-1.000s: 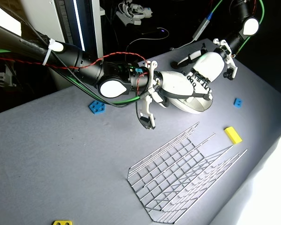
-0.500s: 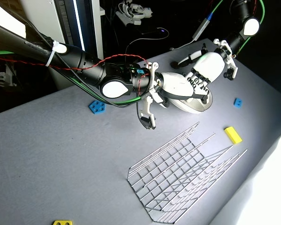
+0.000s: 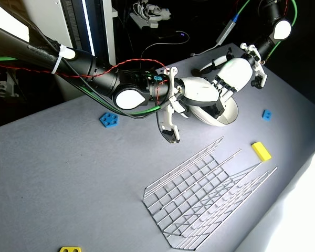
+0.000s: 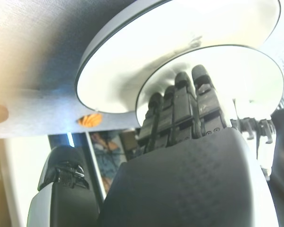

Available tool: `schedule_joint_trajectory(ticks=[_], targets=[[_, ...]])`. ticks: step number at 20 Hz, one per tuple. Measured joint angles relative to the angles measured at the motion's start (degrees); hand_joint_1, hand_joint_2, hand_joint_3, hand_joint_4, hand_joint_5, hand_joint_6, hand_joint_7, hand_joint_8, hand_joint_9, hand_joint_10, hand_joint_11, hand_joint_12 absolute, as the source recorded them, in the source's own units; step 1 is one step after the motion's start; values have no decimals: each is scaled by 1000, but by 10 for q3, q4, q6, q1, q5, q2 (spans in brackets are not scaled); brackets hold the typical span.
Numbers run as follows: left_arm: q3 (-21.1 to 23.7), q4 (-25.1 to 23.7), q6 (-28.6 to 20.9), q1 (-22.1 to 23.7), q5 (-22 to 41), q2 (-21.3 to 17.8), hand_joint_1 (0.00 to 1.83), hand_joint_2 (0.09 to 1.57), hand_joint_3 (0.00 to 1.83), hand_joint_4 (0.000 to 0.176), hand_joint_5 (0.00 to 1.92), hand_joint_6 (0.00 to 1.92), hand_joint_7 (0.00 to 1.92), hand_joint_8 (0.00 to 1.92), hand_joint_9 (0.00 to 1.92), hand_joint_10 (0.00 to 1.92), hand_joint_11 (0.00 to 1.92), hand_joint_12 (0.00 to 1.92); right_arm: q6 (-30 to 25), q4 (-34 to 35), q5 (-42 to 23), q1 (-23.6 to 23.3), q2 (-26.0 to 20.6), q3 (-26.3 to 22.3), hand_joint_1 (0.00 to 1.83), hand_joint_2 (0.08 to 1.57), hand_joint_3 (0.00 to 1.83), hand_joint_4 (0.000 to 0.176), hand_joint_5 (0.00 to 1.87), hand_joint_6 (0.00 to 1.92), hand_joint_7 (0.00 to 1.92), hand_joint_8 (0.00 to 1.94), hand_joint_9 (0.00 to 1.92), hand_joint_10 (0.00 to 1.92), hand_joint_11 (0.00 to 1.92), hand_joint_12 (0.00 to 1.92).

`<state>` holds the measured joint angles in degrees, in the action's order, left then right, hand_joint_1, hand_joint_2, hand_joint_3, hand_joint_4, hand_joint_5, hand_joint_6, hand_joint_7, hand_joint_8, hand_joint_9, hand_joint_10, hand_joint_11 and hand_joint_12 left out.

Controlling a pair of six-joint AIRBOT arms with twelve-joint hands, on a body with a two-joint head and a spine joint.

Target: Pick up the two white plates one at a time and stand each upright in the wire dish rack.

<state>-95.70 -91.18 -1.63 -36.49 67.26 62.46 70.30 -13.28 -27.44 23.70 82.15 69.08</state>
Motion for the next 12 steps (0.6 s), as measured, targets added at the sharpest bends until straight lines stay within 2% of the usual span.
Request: schedule_joint_trajectory(ticks=[2,3,4,5,6,7,8,9,10,11,12], targets=[[1,2,-8,0,0,-2,0,1086,0,0,108,0,128,0,102,1,0,230,-1,1,2,-2,-1,0,1368,1115,0,0,952,1034,980,942,895,1181,743,1259],[3,4,-14,0,0,-5,0,1093,1,0,114,2,135,2,112,4,0,248,-2,1,6,-7,-3,-4,1244,1119,0,0,967,1028,988,962,942,789,749,1220],[7,7,-21,5,1,-9,0,1094,1,0,114,2,137,3,114,4,0,252,-6,2,8,-12,-7,-9,1346,1106,0,0,973,1006,1004,905,928,1069,758,1221],[8,9,-29,12,1,-12,0,1092,0,0,117,2,138,2,118,4,0,274,-10,5,10,-17,-11,-17,1364,1110,1,0,959,1029,989,916,911,1150,751,1232],[9,8,-34,18,-1,-16,0,1090,0,0,124,3,155,5,132,6,0,294,-13,6,10,-21,-15,-25,1240,1123,1,0,961,1042,979,971,945,804,749,1233],[11,4,-43,24,-5,-23,0,1089,0,0,114,1,145,2,124,1,0,267,-15,6,12,-28,-22,-36,1219,1116,2,24,975,1024,998,946,1025,588,759,1215],[15,5,-48,37,-8,-36,0,1093,1,0,114,1,140,0,119,0,0,263,-18,6,15,-35,-31,-47,1214,1120,0,30,973,1030,991,954,1064,470,752,1212],[19,5,-51,45,-8,-46,0,1097,2,0,129,4,146,2,125,2,0,302,-20,6,21,-39,-36,-54,1340,1104,4,0,969,1008,996,903,963,1007,752,1220],[24,13,-60,66,-3,-65,0,1095,1,0,139,4,157,4,136,4,0,332,-25,7,32,-47,-42,-66,1362,1114,1,0,949,1039,972,936,920,1146,735,1239],[29,15,-65,77,-3,-73,0,1086,0,0,155,6,178,7,156,7,0,378,-28,8,36,-50,-45,-71,1235,1133,0,0,944,1069,955,1002,926,812,720,1244],[29,17,-73,84,-1,-78,0,1088,0,0,145,1,170,2,149,2,0,347,-30,7,38,-53,-48,-76,1206,1142,0,21,938,1090,937,1027,971,607,704,1247]])
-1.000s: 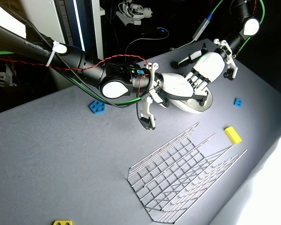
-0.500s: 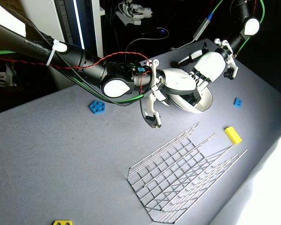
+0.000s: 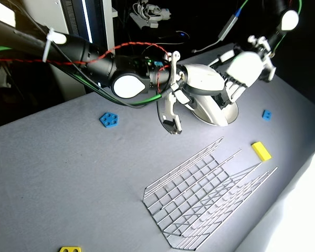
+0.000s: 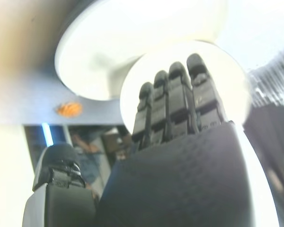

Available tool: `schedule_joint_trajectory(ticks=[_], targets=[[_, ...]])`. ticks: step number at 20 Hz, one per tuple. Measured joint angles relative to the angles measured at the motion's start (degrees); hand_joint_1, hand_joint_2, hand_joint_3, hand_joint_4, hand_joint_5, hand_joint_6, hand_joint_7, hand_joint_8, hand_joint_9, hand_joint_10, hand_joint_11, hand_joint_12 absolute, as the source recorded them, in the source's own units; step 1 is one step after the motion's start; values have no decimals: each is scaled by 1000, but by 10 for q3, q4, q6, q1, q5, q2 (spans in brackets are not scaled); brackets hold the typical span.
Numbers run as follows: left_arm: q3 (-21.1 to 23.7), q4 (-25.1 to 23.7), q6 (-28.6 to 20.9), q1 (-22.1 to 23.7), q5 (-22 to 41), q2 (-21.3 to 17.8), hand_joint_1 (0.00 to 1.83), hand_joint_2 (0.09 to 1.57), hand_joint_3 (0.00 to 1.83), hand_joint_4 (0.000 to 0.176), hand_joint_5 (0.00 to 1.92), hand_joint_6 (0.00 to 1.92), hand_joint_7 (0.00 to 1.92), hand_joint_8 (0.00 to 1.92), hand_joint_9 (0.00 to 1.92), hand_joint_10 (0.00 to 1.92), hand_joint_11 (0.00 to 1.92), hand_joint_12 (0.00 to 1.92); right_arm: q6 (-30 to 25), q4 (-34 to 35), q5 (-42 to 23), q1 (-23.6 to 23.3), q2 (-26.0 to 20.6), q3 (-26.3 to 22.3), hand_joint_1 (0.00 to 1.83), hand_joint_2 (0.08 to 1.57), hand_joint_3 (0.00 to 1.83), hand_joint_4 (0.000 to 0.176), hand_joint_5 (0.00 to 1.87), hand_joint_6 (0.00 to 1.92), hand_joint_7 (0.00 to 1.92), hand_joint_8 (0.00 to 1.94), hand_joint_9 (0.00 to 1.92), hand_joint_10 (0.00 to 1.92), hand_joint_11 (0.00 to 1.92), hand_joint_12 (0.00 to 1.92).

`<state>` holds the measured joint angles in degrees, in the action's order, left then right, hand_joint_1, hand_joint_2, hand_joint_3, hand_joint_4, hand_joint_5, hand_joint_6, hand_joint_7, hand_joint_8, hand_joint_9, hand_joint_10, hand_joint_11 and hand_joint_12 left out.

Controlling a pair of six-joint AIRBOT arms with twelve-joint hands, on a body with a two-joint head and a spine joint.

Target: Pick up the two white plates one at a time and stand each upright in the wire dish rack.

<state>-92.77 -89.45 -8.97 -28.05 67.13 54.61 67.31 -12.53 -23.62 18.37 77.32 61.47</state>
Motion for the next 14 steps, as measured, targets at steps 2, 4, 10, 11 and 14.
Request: schedule_joint_trajectory(ticks=[2,4,10,11,14], targets=[[1,0,-21,11,3,-15,0,1084,0,0,140,1,151,0,133,0,0,319,-6,-1,4,-7,-11,-14,1206,1130,3,27,955,1072,963,981,1031,465,724,1222],[1,-4,-36,14,4,-34,0,1084,0,0,151,3,173,7,154,6,0,342,-6,-1,6,-14,-24,-24,1211,1124,0,27,970,1047,980,960,1087,374,730,1204],[5,-24,-70,15,2,-74,0,1086,0,0,136,1,159,2,141,3,0,282,-30,-1,25,-44,-57,-58,1367,1118,1,0,946,1041,964,934,902,1207,726,1277],[8,-27,-70,15,4,-84,0,1081,0,0,142,3,164,4,144,3,0,288,-33,0,26,-47,-64,-64,1366,1118,1,0,945,1049,965,944,898,1197,722,1278],[14,-31,-70,12,5,-97,0,1069,0,0,158,1,166,1,152,1,0,374,-71,-1,39,-64,-80,-71,1343,1112,3,0,955,1036,962,936,950,1087,789,1234]])
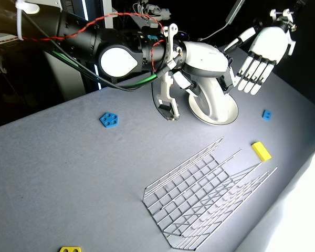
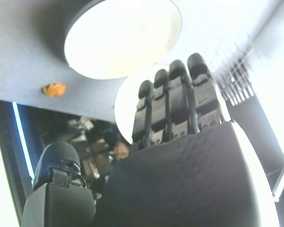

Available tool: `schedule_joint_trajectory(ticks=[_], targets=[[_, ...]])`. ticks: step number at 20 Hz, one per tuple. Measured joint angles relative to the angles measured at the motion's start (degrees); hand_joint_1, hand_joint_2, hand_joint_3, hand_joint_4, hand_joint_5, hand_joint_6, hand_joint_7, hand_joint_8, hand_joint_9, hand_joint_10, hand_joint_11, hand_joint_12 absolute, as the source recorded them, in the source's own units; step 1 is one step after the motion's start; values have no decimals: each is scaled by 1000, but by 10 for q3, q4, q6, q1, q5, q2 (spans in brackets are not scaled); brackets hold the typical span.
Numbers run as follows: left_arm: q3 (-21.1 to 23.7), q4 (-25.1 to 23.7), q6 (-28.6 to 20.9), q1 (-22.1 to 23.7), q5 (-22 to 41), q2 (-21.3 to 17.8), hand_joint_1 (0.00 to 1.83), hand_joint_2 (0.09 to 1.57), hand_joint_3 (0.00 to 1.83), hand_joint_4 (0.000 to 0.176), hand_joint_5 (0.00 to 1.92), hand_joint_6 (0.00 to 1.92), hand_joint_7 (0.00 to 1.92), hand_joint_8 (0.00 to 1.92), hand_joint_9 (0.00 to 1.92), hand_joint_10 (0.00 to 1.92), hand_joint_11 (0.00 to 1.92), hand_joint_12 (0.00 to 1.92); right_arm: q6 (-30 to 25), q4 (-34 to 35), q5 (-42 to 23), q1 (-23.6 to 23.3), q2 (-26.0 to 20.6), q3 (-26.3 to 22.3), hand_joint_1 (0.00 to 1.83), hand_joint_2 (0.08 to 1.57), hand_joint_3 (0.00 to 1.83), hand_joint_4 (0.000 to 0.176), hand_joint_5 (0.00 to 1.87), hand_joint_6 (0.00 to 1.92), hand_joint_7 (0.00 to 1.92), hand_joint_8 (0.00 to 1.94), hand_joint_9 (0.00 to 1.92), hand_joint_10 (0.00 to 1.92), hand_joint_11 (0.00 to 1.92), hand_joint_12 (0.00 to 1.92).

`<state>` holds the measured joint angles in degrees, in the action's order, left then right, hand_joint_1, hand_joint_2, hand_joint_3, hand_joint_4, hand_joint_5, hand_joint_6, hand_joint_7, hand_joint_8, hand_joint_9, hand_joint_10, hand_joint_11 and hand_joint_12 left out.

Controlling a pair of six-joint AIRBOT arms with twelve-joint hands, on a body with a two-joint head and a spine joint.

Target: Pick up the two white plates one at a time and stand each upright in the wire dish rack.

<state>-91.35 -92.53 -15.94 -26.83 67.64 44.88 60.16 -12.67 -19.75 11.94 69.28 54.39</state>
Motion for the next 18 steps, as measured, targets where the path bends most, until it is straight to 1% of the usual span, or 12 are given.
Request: schedule_joint_trajectory(ticks=[1,2,5,7,8,9,10,12,13,15,16,18], targets=[[1,2,2,-6,0,-1,0,1071,0,0,138,0,145,1,136,0,0,350,-36,0,14,-10,-5,0,1366,1106,0,0,975,1009,973,891,952,1138,803,1228],[1,0,2,-7,1,-1,0,1074,0,0,149,2,164,4,157,4,0,415,-69,0,26,-20,-11,0,1370,1105,0,0,972,1017,972,883,957,1140,798,1221],[0,0,2,-14,0,0,0,1071,0,0,150,3,155,0,142,1,0,391,-147,0,55,-44,-26,0,1367,1116,0,0,953,1058,953,913,922,1186,773,1249],[-12,1,4,-14,3,4,0,1082,3,0,157,3,160,3,145,3,0,413,-196,-2,70,-61,-36,0,1363,1128,1,0,925,1099,933,950,899,1216,748,1266],[-15,2,4,-14,0,6,0,1083,3,0,156,2,162,2,142,1,0,391,-212,-2,75,-69,-41,0,1360,1139,2,0,891,1145,913,980,885,1244,719,1282],[-14,2,4,-14,-3,6,0,1083,3,0,156,1,163,2,141,1,0,386,-233,-2,81,-77,-48,0,1360,1142,2,0,884,1154,909,987,882,1250,714,1286],[-13,1,4,-12,-3,6,0,1083,3,0,156,1,163,2,141,1,0,386,-242,-2,84,-80,-52,0,1360,1142,2,0,884,1154,909,987,882,1250,714,1286],[-8,-1,4,-7,1,6,0,1076,0,0,164,3,171,4,152,3,0,403,-269,-3,98,-92,-69,0,1360,1140,0,0,897,1138,915,975,878,1249,723,1280],[-7,3,4,-7,1,6,0,1076,0,0,164,2,173,3,152,2,0,395,-281,-3,103,-96,-75,0,1363,1129,0,0,940,1081,920,955,901,1221,758,1280],[-7,1,4,-3,0,7,0,1072,0,0,160,0,167,0,146,0,0,389,-327,-4,105,-99,-89,2,1364,1123,1,0,957,1047,925,949,904,1222,755,1282],[-6,0,4,0,0,7,0,1075,0,0,169,2,174,2,157,3,0,417,-372,-5,109,-103,-95,10,1367,1115,0,0,972,1022,940,929,925,1191,781,1273],[-6,-1,5,1,0,7,0,1074,0,0,147,0,151,0,131,2,0,355,-447,-5,111,-107,-98,30,1372,1100,0,0,993,998,993,843,949,1141,813,1238]])
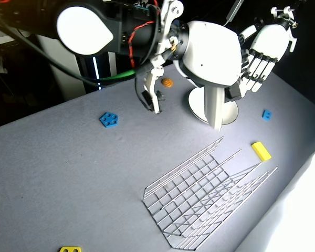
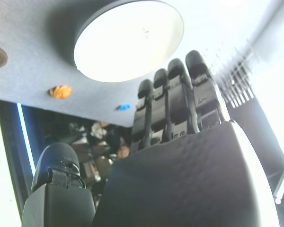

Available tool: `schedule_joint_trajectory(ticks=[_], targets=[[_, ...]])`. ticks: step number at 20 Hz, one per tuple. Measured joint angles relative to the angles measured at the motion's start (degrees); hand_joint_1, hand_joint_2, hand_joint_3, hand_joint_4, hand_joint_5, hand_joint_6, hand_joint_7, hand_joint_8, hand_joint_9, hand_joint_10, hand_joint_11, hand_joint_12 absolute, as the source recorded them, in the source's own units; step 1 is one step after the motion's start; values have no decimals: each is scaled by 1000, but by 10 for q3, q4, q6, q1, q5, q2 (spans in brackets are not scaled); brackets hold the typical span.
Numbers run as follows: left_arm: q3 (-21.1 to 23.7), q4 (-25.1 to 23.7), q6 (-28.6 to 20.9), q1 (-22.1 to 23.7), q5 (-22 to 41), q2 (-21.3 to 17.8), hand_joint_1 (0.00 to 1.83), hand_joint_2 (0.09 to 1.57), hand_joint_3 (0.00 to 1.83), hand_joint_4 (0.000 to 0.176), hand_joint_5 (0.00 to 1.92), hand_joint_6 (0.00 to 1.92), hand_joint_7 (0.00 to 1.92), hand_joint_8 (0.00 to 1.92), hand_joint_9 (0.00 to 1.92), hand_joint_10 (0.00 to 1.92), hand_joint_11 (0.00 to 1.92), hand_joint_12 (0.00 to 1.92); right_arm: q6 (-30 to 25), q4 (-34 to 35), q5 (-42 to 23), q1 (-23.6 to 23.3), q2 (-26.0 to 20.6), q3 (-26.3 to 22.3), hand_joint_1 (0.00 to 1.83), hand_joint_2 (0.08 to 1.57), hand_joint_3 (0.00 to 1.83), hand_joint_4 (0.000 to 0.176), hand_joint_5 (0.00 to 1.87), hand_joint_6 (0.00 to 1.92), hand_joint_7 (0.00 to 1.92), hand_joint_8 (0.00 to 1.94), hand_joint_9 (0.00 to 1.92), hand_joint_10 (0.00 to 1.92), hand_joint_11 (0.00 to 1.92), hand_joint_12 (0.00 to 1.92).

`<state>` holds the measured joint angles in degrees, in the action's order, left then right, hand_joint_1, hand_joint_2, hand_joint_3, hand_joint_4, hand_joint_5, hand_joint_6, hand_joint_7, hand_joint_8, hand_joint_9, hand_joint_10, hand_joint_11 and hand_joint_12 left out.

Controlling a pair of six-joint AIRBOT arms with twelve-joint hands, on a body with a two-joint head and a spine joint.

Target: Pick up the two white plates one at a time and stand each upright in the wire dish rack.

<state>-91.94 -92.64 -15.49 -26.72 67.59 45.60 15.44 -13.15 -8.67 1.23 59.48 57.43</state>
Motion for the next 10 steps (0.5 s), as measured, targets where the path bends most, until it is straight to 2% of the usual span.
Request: schedule_joint_trajectory(ticks=[2,4,6,9,10], targets=[[2,-6,0,0,-3,0,0,1065,0,0,137,0,142,0,124,1,0,342,-42,0,10,-10,-2,20,1370,1105,1,0,980,1017,969,883,946,1151,804,1228],[7,-6,2,1,-3,2,0,1075,0,0,144,2,152,2,134,3,0,368,-60,0,13,-15,-7,30,1371,1102,0,0,989,998,978,880,945,1150,793,1237],[18,-12,6,2,-10,4,0,1085,3,0,162,6,169,6,151,6,0,398,-63,10,22,-21,-10,33,1371,1104,1,0,985,997,967,912,944,1148,792,1245],[42,-17,21,2,-16,4,0,1081,1,0,151,2,154,1,134,1,0,392,-64,27,26,-25,-16,44,1372,1098,0,0,1005,978,983,862,955,1137,823,1242],[51,-20,24,2,-21,6,0,1077,0,0,150,2,163,5,140,5,0,382,-64,33,27,-25,-17,50,1366,1116,1,0,969,1035,943,925,915,1198,771,1270]])
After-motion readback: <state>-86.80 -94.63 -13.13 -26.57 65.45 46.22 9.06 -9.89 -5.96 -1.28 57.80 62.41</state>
